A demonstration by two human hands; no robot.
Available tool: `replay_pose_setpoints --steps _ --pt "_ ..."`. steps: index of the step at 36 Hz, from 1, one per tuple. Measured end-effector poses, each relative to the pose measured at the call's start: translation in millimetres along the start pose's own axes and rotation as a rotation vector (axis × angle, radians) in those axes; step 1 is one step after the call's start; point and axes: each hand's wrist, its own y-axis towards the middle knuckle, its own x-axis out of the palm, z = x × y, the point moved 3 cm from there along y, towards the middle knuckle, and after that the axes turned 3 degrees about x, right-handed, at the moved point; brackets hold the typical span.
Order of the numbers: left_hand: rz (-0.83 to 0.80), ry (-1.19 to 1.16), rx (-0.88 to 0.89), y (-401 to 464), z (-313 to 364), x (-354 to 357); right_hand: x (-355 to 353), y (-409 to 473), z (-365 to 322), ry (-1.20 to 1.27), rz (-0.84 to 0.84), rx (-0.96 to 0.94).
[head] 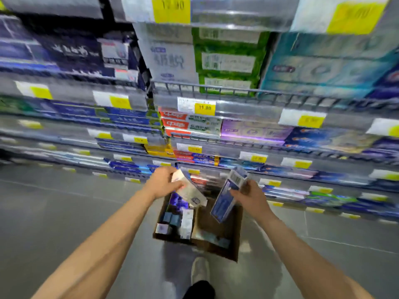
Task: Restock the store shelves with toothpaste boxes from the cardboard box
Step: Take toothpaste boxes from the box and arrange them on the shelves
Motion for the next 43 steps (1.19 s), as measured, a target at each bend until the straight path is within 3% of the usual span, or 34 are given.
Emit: replay_pose_setpoints --steps 8,19,29,39,43 --pt "0.104 -0.035 -0.02 -83 36 -50 -33 -88 -59 -0.053 0.001 -0.127" --pt "0.247 -0.083 0.118 -204 123 -130 -81 -222 -157 -0.069 0.015 -0.357" --pt "0.5 -0.099 0.22 -286 167 -242 -59 -309 -275 -0.212 0.043 -0.578" --pt "0.558 -0.196 0.315 -322 127 -314 27 -352 -347 0.003 -0.009 -0.737" --pt "0.535 -0.25 0.312 -326 99 -333 58 -351 -361 0.304 0.038 -0.692"
